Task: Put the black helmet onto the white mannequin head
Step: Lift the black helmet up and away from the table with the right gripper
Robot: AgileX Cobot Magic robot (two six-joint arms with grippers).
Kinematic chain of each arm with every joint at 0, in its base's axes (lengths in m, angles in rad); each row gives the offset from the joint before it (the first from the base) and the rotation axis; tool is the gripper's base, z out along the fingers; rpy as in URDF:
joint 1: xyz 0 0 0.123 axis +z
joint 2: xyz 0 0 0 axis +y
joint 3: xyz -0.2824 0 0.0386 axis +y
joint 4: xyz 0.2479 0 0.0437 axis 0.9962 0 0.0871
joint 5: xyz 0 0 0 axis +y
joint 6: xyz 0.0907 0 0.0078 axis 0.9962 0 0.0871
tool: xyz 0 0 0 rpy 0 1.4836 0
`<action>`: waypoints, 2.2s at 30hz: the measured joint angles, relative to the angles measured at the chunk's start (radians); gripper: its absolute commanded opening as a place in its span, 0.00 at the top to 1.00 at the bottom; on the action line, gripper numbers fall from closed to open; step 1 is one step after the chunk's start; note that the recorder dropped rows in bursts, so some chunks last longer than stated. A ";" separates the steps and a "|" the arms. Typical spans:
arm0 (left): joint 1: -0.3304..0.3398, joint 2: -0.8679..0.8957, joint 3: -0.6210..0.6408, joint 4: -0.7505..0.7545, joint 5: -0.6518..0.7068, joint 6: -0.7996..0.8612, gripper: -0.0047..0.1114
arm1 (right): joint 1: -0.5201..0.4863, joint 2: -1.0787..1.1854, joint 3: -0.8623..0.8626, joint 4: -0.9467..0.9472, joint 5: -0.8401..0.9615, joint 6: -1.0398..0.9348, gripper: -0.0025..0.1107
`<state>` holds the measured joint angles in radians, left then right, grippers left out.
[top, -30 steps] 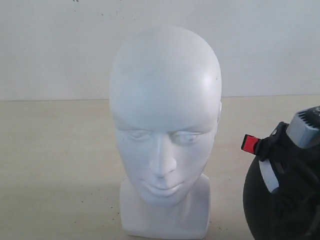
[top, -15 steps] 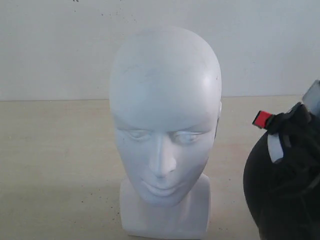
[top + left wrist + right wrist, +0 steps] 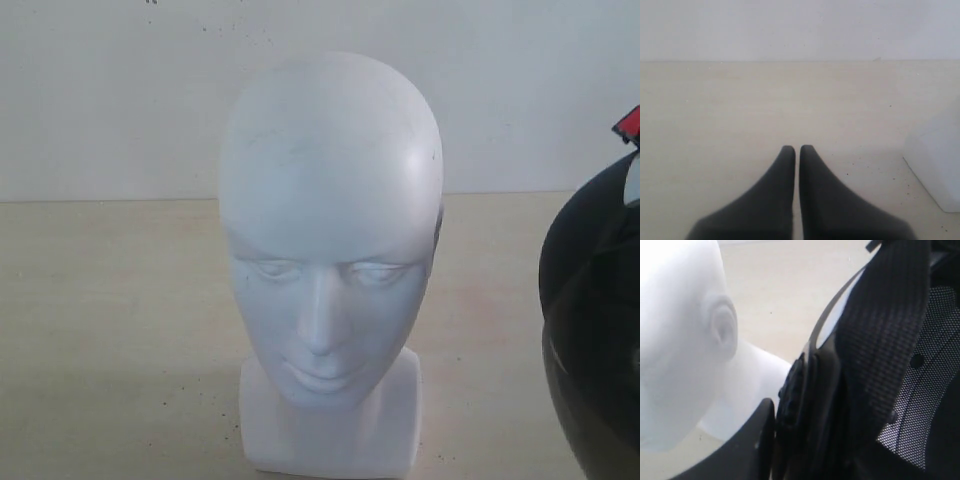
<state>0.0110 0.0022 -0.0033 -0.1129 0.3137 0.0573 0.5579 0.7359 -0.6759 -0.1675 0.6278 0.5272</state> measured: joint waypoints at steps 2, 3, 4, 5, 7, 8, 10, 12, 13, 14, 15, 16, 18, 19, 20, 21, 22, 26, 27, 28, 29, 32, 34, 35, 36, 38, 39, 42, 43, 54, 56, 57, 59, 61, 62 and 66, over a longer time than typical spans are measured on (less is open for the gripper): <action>0.000 0.000 0.000 0.000 0.000 0.000 0.92 | 0.000 -0.002 0.000 -0.015 -0.042 0.026 0.98; 0.000 0.000 0.000 0.000 0.000 0.000 0.92 | 0.000 -0.003 0.000 -0.024 -0.064 0.044 0.98; 0.000 0.000 0.000 0.000 0.000 0.000 0.92 | 0.000 -0.003 0.000 -0.037 -0.085 0.069 0.98; 0.000 0.000 0.000 0.000 0.000 0.000 0.92 | 0.000 -0.003 0.000 -0.053 -0.100 0.100 0.98; 0.000 0.000 0.000 0.000 0.000 0.000 0.92 | 0.000 -0.003 0.000 -0.113 -0.128 0.178 0.98; 0.000 0.000 0.000 0.000 0.000 0.000 0.92 | 0.000 -0.003 0.000 -0.149 -0.136 0.220 0.98; 0.000 0.000 0.000 0.000 0.000 0.000 0.92 | 0.000 -0.003 0.000 -0.264 -0.149 0.360 0.98; 0.000 0.000 0.000 0.000 0.000 0.000 0.92 | 0.002 -0.003 0.000 -0.395 -0.165 0.512 0.98; 0.000 0.000 0.000 0.000 0.000 0.000 0.92 | 0.008 -0.003 0.000 -0.466 -0.176 0.600 0.98; 0.000 0.000 0.000 0.000 0.000 0.000 0.92 | 0.017 -0.003 0.000 -0.526 -0.188 0.693 0.98; 0.000 0.000 0.000 0.000 0.000 0.000 0.92 | 0.033 -0.003 0.000 -0.604 -0.204 0.785 0.98; 0.000 0.000 0.000 0.000 0.000 0.000 0.92 | 0.052 -0.003 0.000 -0.683 -0.223 0.874 0.98; 0.000 0.000 0.000 0.000 0.000 0.000 0.92 | 0.092 -0.003 0.000 -0.825 -0.266 1.030 0.98; 0.000 0.000 0.000 0.000 0.000 0.000 0.92 | 0.108 -0.003 0.000 -0.904 -0.294 1.116 0.98; 0.000 0.000 0.000 0.000 0.000 0.000 0.92 | 0.119 -0.003 0.000 -0.971 -0.321 1.190 0.98; 0.000 0.000 0.000 0.000 0.000 0.000 0.92 | 0.128 -0.003 0.000 -1.060 -0.345 1.290 0.98; 0.000 0.000 0.000 0.000 0.000 0.000 0.92 | 0.133 -0.003 0.000 -1.157 -0.372 1.393 0.98; 0.000 0.000 0.000 0.000 0.000 0.000 0.92 | 0.140 -0.003 0.000 -1.360 -0.425 1.557 0.98; 0.000 0.000 0.000 0.000 0.000 0.000 0.92 | 0.140 -0.003 -0.002 -1.374 -0.431 1.568 0.98; 0.000 0.000 0.000 0.000 0.000 0.000 0.92 | 0.140 -0.003 -0.006 -1.384 -0.432 1.576 0.98; 0.000 0.000 0.000 0.000 0.000 0.000 0.92 | 0.140 -0.003 -0.009 -1.391 -0.432 1.584 0.98; 0.000 0.000 0.000 0.000 0.000 0.000 0.92 | 0.140 -0.005 -0.015 -1.410 -0.432 1.584 0.98; 0.000 0.000 0.000 0.000 0.000 0.000 0.92 | 0.140 -0.005 -0.021 -1.421 -0.430 1.584 0.98; 0.000 0.000 0.000 0.000 0.000 0.000 0.92 | 0.140 -0.005 -0.030 -1.423 -0.426 1.584 0.98; 0.000 0.000 0.000 0.000 0.000 0.000 0.92 | 0.140 -0.005 -0.037 -1.425 -0.426 1.584 0.98; 0.000 0.000 0.000 0.000 0.000 0.000 0.92 | 0.140 -0.012 -0.054 -1.432 -0.419 1.584 0.98; 0.000 0.000 0.000 0.000 0.000 0.000 0.92 | 0.140 -0.015 -0.060 -1.432 -0.419 1.584 0.98; 0.000 0.000 0.000 0.000 0.000 0.000 0.92 | 0.140 -0.031 -0.094 -1.433 -0.412 1.584 0.98; 0.000 0.000 0.000 0.000 0.000 0.000 0.92 | 0.140 -0.036 -0.105 -1.435 -0.408 1.584 0.98; 0.000 0.000 0.000 0.000 0.000 0.000 0.92 | 0.140 -0.057 -0.303 -1.321 -0.527 1.584 0.98; 0.000 0.000 0.000 0.000 0.000 0.000 0.92 | 0.140 -0.055 -0.347 -1.246 -0.580 1.584 0.98; 0.000 0.000 0.000 0.000 0.000 0.000 0.92 | 0.140 -0.045 -0.371 -1.208 -0.606 1.584 0.98; 0.000 0.000 0.000 0.000 0.000 0.000 0.92 | 0.140 -0.019 -0.413 -1.125 -0.670 1.580 0.98; 0.000 0.000 0.000 0.000 0.000 0.000 0.92 | 0.140 0.025 -0.450 -1.021 -0.743 1.518 0.98; 0.000 0.000 0.000 0.000 0.000 0.000 0.92 | 0.140 0.047 -0.460 -0.947 -0.785 1.453 0.98; 0.000 0.000 0.000 0.000 0.000 0.000 0.92 | 0.140 0.105 -0.464 -0.676 -0.935 1.185 0.98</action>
<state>0.0110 0.0022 -0.0033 -0.1129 0.3137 0.0573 0.6975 0.8413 -1.1402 -0.8432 -0.3070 1.7125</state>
